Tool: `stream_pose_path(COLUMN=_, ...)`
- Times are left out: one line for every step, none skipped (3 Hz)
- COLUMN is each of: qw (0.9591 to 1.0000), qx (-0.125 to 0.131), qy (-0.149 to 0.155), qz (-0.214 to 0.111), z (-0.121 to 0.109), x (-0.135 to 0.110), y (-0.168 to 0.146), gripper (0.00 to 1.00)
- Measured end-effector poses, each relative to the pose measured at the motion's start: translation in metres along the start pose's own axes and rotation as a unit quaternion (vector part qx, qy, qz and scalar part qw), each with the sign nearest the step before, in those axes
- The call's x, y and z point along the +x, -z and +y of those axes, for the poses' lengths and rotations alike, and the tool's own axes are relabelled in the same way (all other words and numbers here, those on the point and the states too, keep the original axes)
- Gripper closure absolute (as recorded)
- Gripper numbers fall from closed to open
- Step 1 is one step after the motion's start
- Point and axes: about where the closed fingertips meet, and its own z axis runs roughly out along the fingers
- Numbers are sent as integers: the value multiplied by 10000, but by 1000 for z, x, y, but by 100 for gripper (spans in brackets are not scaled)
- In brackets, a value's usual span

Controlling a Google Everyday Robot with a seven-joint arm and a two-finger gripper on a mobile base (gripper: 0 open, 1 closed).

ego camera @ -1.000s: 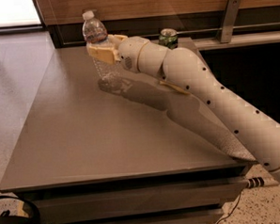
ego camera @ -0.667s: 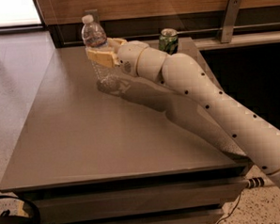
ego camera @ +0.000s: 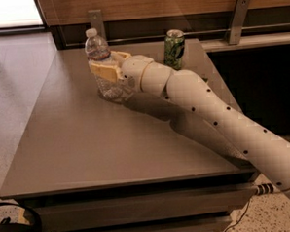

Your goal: Place water bottle upright

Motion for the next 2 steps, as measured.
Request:
stream_pose_path(qw=9999, qx=51, qy=-88, qz=6, z=3, x=10, y=4, gripper=100)
stream_pose_path(qw=9999, qx=59, qy=-103, qz=6, z=3, x=10, y=5, gripper=100)
